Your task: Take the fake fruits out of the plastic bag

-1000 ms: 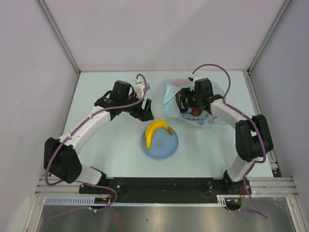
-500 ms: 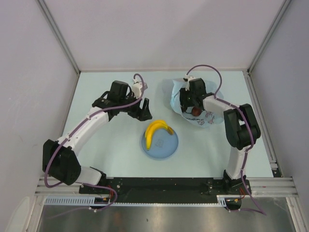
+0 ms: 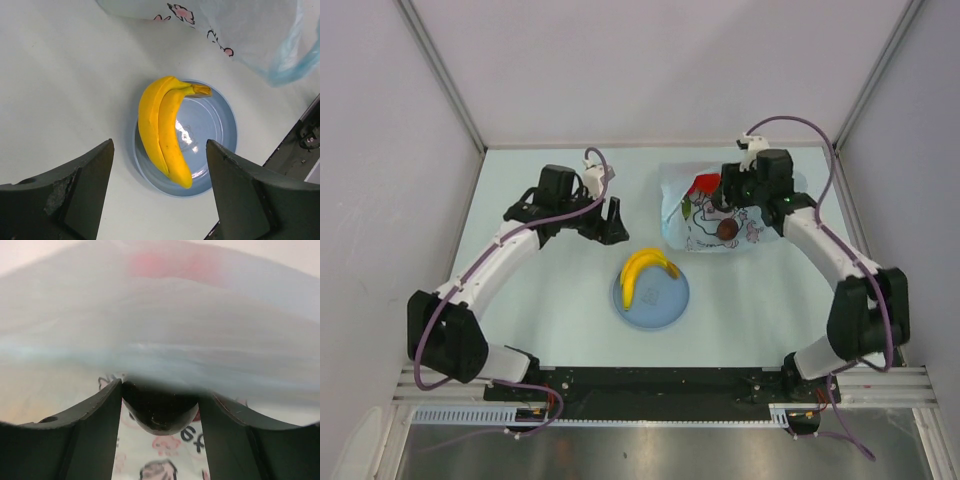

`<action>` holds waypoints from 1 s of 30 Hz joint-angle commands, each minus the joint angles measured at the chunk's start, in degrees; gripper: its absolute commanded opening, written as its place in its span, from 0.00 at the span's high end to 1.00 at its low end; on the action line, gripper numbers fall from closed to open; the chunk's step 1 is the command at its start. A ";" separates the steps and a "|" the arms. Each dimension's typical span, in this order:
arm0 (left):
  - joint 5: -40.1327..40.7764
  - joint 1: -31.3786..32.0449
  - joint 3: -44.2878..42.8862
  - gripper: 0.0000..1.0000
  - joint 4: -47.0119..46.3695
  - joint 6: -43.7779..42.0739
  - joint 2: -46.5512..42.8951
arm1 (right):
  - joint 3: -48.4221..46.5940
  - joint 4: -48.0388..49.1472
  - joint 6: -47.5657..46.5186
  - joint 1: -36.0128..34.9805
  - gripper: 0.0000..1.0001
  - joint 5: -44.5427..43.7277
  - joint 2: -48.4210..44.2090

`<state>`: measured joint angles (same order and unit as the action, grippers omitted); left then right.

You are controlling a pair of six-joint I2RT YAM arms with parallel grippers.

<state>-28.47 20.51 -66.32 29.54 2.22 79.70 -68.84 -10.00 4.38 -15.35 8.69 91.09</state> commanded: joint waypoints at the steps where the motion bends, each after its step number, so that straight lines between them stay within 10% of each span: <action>1: -2.99 -0.39 -0.30 0.21 -2.38 2.52 1.24 | 6.23 -2.39 -6.12 -0.02 0.64 3.79 -11.08; 8: -4.14 -0.04 -1.26 0.21 -2.12 3.67 3.35 | 13.90 -9.14 -15.50 -2.83 0.66 12.04 -24.46; 16: -4.14 1.46 -2.14 0.21 -1.85 2.79 3.88 | 19.70 -16.63 -38.91 -21.63 0.72 7.83 -34.04; 30: -5.01 1.64 -0.74 0.21 -2.21 2.26 -0.42 | 20.94 -2.84 -50.43 -30.09 0.69 13.46 -19.20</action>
<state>-31.75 21.89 -66.32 28.42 4.51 82.63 -47.62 -20.18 -41.60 -45.74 19.86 69.87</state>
